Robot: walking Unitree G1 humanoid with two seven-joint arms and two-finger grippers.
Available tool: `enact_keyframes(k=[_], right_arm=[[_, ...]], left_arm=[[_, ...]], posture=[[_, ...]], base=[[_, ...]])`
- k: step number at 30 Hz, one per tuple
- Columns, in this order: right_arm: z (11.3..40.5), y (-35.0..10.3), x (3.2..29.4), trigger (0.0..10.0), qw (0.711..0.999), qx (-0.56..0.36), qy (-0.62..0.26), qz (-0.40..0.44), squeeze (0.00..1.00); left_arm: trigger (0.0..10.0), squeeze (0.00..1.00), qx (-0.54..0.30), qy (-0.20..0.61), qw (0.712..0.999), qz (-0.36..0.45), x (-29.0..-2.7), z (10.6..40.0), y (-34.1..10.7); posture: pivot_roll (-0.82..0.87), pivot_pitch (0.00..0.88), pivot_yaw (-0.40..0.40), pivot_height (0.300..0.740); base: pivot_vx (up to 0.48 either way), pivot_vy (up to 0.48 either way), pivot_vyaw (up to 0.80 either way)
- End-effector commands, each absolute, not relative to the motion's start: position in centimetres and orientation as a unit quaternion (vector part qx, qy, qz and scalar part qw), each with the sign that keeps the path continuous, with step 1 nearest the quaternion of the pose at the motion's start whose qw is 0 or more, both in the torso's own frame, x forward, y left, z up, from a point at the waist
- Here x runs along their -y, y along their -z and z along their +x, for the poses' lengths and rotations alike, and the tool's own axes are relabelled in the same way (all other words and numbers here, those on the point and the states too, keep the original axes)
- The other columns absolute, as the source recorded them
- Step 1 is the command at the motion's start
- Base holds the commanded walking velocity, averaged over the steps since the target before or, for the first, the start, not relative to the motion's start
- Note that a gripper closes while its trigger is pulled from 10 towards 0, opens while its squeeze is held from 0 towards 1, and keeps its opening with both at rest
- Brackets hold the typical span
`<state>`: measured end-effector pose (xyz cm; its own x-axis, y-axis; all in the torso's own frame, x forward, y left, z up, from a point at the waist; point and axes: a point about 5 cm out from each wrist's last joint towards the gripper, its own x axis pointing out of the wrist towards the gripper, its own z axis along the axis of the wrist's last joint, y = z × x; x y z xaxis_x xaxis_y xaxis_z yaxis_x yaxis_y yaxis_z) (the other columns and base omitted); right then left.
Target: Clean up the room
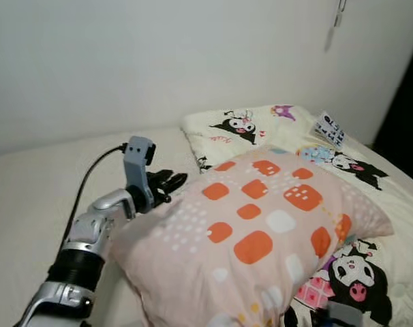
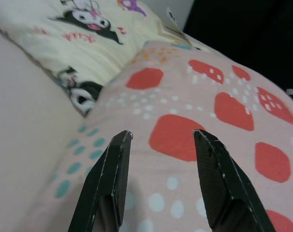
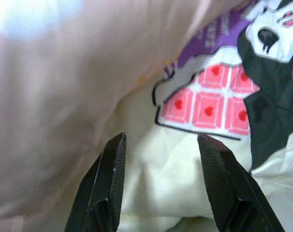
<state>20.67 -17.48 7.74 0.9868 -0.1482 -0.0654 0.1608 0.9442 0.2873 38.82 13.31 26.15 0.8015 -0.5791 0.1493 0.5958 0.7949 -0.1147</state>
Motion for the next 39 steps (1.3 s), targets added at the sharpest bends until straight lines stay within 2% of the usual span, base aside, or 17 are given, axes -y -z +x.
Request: enact_keyframes(k=[1, 5, 6, 9, 12, 14, 17, 20, 22, 23, 24, 30, 32, 36, 37, 38, 39], right_arm=[[20.1, -7.8, 17.1, 10.0, 0.98, -0.021, 0.086, 0.179, 0.0], [19.8, -8.6, 17.3, 10.0, 0.978, -0.005, 0.088, 0.188, 0.0], [19.8, -9.2, 16.4, 10.0, 0.996, -0.004, 0.025, 0.088, 0.0], [19.9, -9.3, 16.0, 10.0, 1.0, -0.006, -0.001, 0.029, 0.0], [19.9, -9.3, 16.0, 10.0, 1.0, -0.007, 0.001, 0.03, 0.0], [21.3, -10.8, 17.5, 10.0, 0.996, 0.026, 0.063, 0.052, 0.0], [22.3, -12.2, 18.7, 10.0, 0.989, 0.053, 0.106, 0.086, 0.0], [22.7, -12.6, 19.1, 10.0, 0.984, 0.056, 0.121, 0.119, 0.0], [23.0, -12.8, 19.2, 10.0, 0.979, 0.054, 0.128, 0.149, 0.0], [23.9, -12.8, 18.9, 10.0, 0.973, 0.048, 0.107, 0.201, 0.79], [24.2, -12.8, 18.5, 10.0, 0.97, 0.046, 0.085, 0.224, 1.0], [24.4, -12.8, 17.2, 10.0, 0.966, 0.036, 0.033, 0.252, 1.0], [23.8, -11.9, 15.8, 10.0, 0.967, 0.01, -0.001, 0.256, 1.0], [23.5, -11.3, 15.2, 10.0, 0.967, -0.005, -0.009, 0.255, 1.0], [23.5, -11.3, 15.2, 10.0, 0.967, -0.008, -0.008, 0.254, 1.0], [23.6, -11.3, 15.1, 10.0, 0.966, -0.013, -0.009, 0.259, 1.0], [23.7, -11.4, 15.1, 10.0, 0.965, -0.016, -0.01, 0.262, 0.2]], left_arm=[[10.0, 0.0, 0.058, 0.306, 0.946, -0.085, -13.7, 39.0, -26.0], [10.0, 0.0, 0.06, 0.329, 0.936, -0.105, -13.4, 38.8, -26.0], [10.0, 0.0, 0.057, 0.363, 0.926, -0.09, -13.0, 38.2, -25.6], [10.0, 0.0, 0.053, 0.367, 0.926, -0.071, -12.8, 38.1, -25.1], [10.0, 0.0, 0.052, 0.365, 0.927, -0.068, -12.7, 38.2, -24.9], [10.0, 0.0, 0.045, 0.313, 0.948, -0.023, -13.0, 38.8, -23.6], [10.0, 0.0, 0.04, 0.276, 0.96, -0.004, -13.4, 39.2, -22.6], [10.0, 0.0, 0.038, 0.268, 0.962, -0.015, -13.6, 39.3, -22.2], [10.0, 0.05, 0.035, 0.266, 0.963, -0.031, -13.7, 39.3, -21.9], [10.0, 1.0, 0.032, 0.263, 0.961, -0.076, -13.7, 39.6, -21.6], [10.0, 1.0, 0.032, 0.262, 0.961, -0.087, -13.7, 39.8, -21.7], [10.0, 1.0, 0.035, 0.263, 0.96, -0.094, -13.6, 40.0, -21.9], [10.0, 1.0, 0.039, 0.256, 0.963, -0.078, -13.4, 40.4, -22.2], [10.0, 1.0, 0.039, 0.24, 0.969, -0.052, -13.3, 40.7, -22.3], [10.0, 0.0, 0.029, 0.219, 0.974, -0.042, -13.4, 41.0, -22.1], [10.0, 0.0, 0.013, 0.193, 0.98, -0.034, -13.6, 41.2, -21.8], [10.0, 0.0, 0.002, 0.176, 0.984, -0.029, -13.7, 41.4, -21.5]], posture=[[0.01, 0.255, 0.06, 0.575], [0.0, 0.256, 0.064, 0.575], [0.0, 0.255, 0.065, 0.575], [0.0, 0.255, 0.065, 0.575], [0.0, 0.255, 0.065, 0.575], [0.0, 0.25, 0.062, 0.575], [0.0, 0.25, 0.059, 0.575], [0.0, 0.251, 0.057, 0.575], [0.0, 0.252, 0.057, 0.575], [0.0, 0.254, 0.053, 0.575], [0.0, 0.254, 0.053, 0.575], [0.0, 0.254, 0.048, 0.575], [0.0, 0.254, 0.047, 0.575], [0.0, 0.256, 0.046, 0.575], [0.0, 0.255, 0.046, 0.575], [0.0, 0.256, 0.047, 0.575], [0.0, 0.256, 0.047, 0.575]], base=[[0.0, 0.0, 0.0], [0.0, 0.0, 0.0], [0.0, 0.0, 0.0], [0.0, 0.0, 0.0], [0.0, 0.0, 0.0], [0.0, 0.0, 0.0], [0.0, 0.0, 0.0], [0.0, 0.0, 0.0], [0.0, 0.0, 0.0], [0.0, 0.0, 0.0], [0.0, 0.0, 0.0], [0.0, 0.0, 0.0], [0.0, 0.0, 0.0], [0.0, 0.0, 0.0], [0.0, 0.0, 0.0], [0.0, 0.0, 0.0], [0.0, 0.0, 0.0]])
